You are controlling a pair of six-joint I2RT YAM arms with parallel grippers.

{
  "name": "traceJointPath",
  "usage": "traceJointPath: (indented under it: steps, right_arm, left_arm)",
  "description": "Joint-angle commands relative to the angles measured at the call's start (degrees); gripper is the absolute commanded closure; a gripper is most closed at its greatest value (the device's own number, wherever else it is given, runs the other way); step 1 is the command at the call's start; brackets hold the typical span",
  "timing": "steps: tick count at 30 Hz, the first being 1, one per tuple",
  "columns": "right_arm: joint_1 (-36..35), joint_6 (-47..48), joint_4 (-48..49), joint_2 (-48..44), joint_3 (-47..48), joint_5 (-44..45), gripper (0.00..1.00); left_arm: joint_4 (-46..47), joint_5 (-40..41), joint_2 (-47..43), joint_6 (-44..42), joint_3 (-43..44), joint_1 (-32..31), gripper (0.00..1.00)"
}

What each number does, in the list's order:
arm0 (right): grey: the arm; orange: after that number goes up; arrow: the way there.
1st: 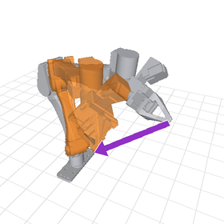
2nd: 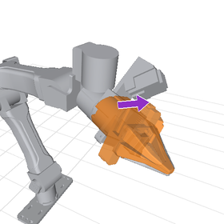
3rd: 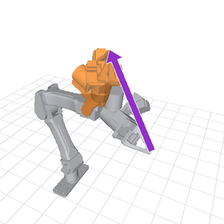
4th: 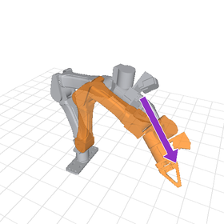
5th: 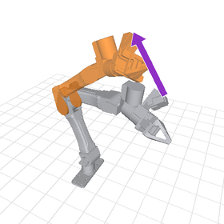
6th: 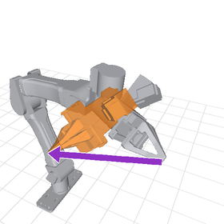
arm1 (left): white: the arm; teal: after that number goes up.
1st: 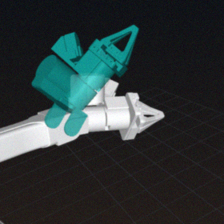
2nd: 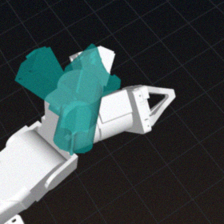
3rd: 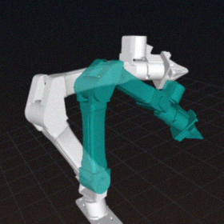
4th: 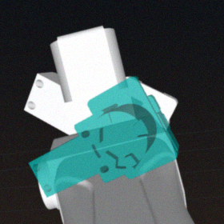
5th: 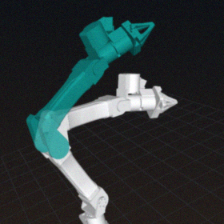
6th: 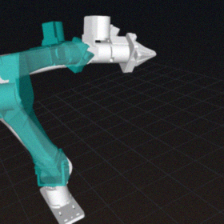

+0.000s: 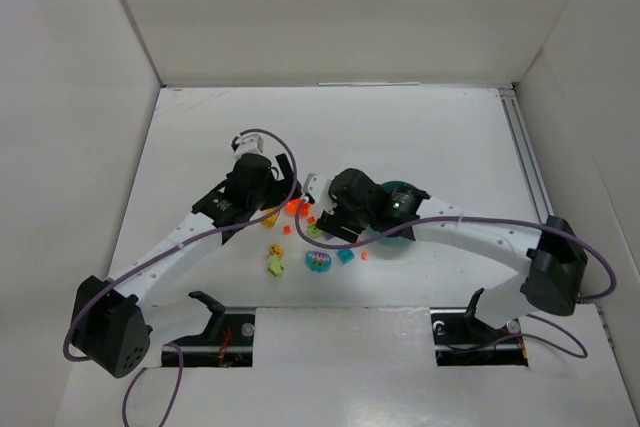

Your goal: Sort the legos into containers by color

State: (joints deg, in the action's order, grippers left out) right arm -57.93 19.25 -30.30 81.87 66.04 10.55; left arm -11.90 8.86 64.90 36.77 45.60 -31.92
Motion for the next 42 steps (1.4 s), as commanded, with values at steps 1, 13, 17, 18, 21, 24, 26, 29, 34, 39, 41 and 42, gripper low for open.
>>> traceJointPath:
  steps: [1,13,17,18,21,24,26,29,34,39,41,42]
  right_arm:
    - [-0.4,-2.6,1.8,3.8,2.4,2.2,0.24]
    - [-0.4,-8.5,11.3,14.5,2.4,-0.4,0.24]
    - [-0.4,-9.8,11.3,17.9,1.9,-0.4,0.24]
    - [-0.4,-10.4,11.3,18.4,1.9,-0.4,0.24]
    - [-0.4,-11.0,11.9,19.7,0.7,-0.4,0.24]
    - [-0.4,-11.5,12.6,20.3,0.1,-0.4,0.24]
    - [-0.4,-12.2,13.4,21.0,0.1,-0.9,0.24]
    - [-0.4,-13.0,14.8,22.5,0.1,-0.4,0.26]
    - [-0.4,-14.2,13.7,25.4,2.2,3.4,0.27]
    - [1.4,-16.8,14.2,25.5,1.5,3.4,0.33]
    - [2.5,-16.8,15.2,25.4,0.9,1.7,0.34]
    - [3.6,-16.8,16.0,25.4,0.9,0.6,0.36]
  left_arm:
    - [0.6,2.2,-3.1,2.1,-2.3,0.5,0.00]
    - [2.9,2.1,-4.8,1.0,-5.9,4.8,0.00]
    - [2.9,2.1,-5.4,0.5,-5.9,5.4,0.00]
    - [2.9,2.1,-5.4,0.0,-6.4,5.4,0.00]
    - [2.9,2.1,-6.0,0.0,-6.9,5.4,0.00]
    - [3.5,2.1,-6.5,0.0,-7.5,5.4,0.00]
    - [3.5,2.1,-7.1,0.5,-7.5,5.4,0.00]
    - [3.5,2.1,-7.6,0.5,-8.1,5.4,0.00]
    - [2.9,3.3,-8.6,0.5,-8.1,5.4,0.00]
    - [2.4,3.3,-9.2,1.0,-8.1,5.4,0.00]
    - [2.4,3.3,-9.7,1.0,-8.6,5.4,0.00]
    - [2.4,3.3,-9.7,1.0,-8.6,5.4,0.00]
